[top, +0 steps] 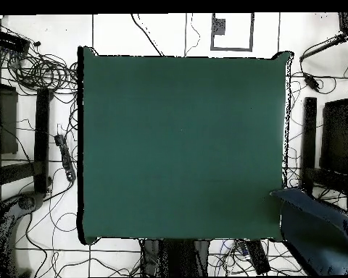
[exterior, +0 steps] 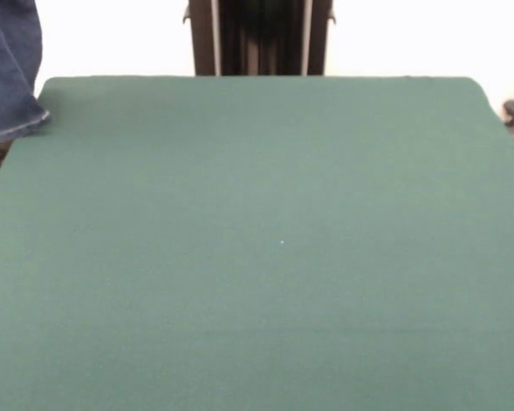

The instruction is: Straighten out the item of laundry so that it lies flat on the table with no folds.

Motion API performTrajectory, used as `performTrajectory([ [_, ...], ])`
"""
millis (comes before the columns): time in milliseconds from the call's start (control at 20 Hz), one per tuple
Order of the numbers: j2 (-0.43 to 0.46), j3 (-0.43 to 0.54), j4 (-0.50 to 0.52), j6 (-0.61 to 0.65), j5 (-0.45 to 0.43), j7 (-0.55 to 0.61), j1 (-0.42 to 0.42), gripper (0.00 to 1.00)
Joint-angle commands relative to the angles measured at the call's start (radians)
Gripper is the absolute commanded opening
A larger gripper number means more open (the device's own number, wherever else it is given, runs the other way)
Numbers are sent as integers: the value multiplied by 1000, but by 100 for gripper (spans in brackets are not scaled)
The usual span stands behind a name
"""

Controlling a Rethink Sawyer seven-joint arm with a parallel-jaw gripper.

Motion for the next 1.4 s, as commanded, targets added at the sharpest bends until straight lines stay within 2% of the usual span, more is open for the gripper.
performTrajectory([
  [50,79,122,153,-165,51,-275,25,0],
  [350,102,135,195,-255,40,-252,22,0],
  [500,111,144,204,-262,37,-245,18,0],
  [1300,125,187,144,-187,68,-334,-48,0],
  [1400,127,191,159,-193,60,-313,-38,0],
])
